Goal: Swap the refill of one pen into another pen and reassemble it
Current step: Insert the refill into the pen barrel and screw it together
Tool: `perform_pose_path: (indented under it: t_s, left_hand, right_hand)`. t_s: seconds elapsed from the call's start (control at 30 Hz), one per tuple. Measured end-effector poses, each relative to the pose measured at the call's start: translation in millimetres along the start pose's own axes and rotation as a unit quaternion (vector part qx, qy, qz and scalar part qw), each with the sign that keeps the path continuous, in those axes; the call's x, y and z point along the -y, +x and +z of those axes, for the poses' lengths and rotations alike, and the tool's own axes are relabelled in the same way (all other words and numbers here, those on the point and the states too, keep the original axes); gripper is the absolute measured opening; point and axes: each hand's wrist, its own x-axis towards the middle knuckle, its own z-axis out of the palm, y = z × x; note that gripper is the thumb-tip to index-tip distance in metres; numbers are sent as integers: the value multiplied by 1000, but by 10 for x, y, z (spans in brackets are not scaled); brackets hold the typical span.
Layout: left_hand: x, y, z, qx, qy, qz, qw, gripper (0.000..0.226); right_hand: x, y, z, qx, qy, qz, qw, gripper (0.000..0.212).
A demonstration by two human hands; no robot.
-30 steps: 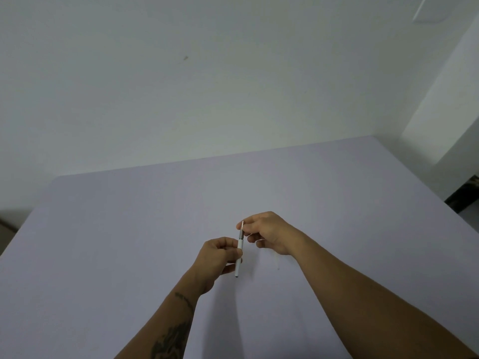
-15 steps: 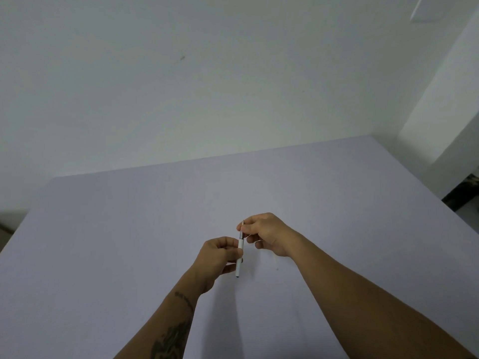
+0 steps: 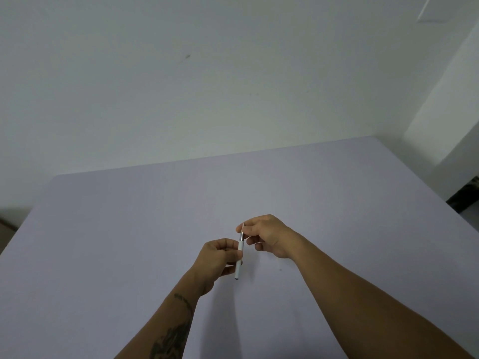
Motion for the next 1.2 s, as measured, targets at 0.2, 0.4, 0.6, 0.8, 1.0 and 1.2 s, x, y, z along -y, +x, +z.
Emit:
perform_pose_path:
  t_s: [0.2,0.4,0.6,0.8,1.0,1.2]
  left_hand:
    - [14,-31,12,5,-4,1,1000,11]
    - [-36,-39,-2,0,-13,10,1000,10]
    - [-65,-36,8,1,-3,21,1000,11]
    - [-82,-18,23,2,5,19,1000,11]
    - [-82,-7,32,5,4,16,1000,12]
    - [-47,4,42,1,15,16,1000,11]
  right_hand:
    - [-28,13,100,-38,-44,1,998,13]
    - [45,-34,6,12,-9,4,1000,12]
    - [49,-24,54,-27,-40,-12,999,9]
    - [36,-50,32,-37,-49,-10,998,11]
    - [29,-51,-31,-15,13,5,1000,12]
    - [-25,-16,66,-63,-41,-5,997,13]
